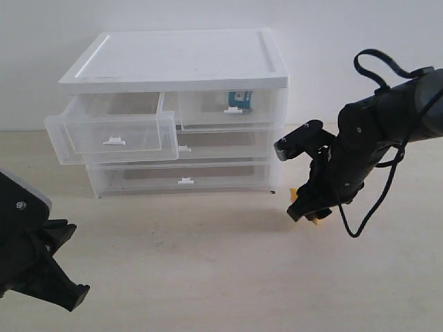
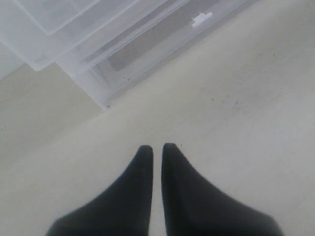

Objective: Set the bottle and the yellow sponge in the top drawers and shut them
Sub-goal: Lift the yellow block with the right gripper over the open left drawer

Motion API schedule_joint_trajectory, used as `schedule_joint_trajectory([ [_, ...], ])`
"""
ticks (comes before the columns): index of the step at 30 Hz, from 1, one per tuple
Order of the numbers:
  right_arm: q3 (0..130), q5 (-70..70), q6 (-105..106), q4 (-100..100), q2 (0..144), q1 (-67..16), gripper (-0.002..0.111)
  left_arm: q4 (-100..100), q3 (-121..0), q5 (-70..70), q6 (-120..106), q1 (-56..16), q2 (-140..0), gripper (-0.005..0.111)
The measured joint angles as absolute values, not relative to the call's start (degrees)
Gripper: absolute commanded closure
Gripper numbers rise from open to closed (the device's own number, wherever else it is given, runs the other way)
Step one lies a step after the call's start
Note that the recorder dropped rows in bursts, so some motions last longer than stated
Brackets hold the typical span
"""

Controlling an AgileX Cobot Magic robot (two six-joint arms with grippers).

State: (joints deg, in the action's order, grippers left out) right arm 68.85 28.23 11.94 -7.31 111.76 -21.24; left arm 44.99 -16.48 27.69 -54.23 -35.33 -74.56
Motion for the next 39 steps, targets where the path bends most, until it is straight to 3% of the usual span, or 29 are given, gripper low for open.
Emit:
schedule_joint_trajectory([
  [24, 68.85, 34.91, 20.95, 8.33, 94.87, -21.44, 0.108, 42.81, -17.13, 27.03, -53.63, -35.33, -74.56, 0.103],
  [39, 79.24, 42.96, 20.54, 9.11, 91.51, -29.3, 0.108, 42.69, -17.13, 27.03, -53.63, -35.33, -74.56, 0.103],
])
